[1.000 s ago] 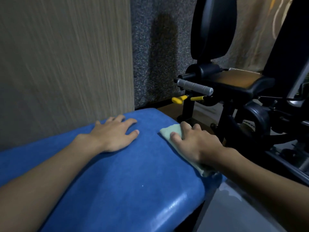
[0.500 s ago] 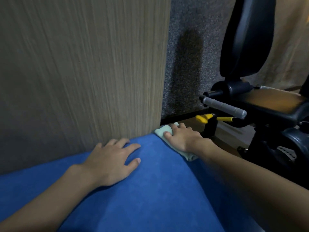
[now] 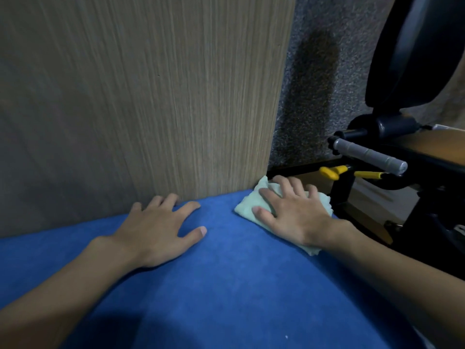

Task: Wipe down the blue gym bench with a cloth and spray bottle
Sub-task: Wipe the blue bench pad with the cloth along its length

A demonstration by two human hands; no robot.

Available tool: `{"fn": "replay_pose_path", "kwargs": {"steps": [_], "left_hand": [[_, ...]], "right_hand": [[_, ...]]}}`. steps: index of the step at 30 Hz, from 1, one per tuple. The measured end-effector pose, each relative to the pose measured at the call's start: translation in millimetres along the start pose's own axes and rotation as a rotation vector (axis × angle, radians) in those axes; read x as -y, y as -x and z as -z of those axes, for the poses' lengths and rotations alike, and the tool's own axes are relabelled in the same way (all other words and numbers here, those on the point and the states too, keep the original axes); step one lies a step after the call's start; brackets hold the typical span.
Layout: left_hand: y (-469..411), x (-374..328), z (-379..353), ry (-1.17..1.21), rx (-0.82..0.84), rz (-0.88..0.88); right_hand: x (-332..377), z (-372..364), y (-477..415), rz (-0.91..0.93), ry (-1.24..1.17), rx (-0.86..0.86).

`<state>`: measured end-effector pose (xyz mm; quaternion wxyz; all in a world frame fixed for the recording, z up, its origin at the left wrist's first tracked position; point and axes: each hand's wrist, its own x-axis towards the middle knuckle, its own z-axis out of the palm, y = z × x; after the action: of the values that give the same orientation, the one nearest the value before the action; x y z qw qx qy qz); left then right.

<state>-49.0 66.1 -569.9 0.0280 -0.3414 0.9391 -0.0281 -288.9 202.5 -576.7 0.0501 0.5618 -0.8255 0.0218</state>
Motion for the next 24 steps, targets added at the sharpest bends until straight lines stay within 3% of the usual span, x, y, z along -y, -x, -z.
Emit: {"fn": "replay_pose_path", "kwargs": {"steps": [2, 9, 13, 15, 17, 24], "left_hand": [[1, 4, 0, 0.026, -0.018, -0.028], [17, 21, 0, 0.139, 0.0, -0.037], [22, 22, 1, 0.059, 0.016, 0.034], [20, 22, 2, 0.076, 0.005, 0.034], [17, 24, 3, 0.09, 0.025, 0.029], [32, 41, -1, 0.057, 0.064, 0.08]], "right_hand": [[9, 3, -5, -0.059, -0.029, 0.057], [68, -1, -34, 0.157, -0.084, 0.044], [57, 11, -20, 0.052, -0.085, -0.119], [60, 13, -11, 0.001, -0.201, -0.003], [65, 2, -10, 0.028, -0.145, 0.091], [74, -3, -37, 0.053, -0.108, 0.143]]}}
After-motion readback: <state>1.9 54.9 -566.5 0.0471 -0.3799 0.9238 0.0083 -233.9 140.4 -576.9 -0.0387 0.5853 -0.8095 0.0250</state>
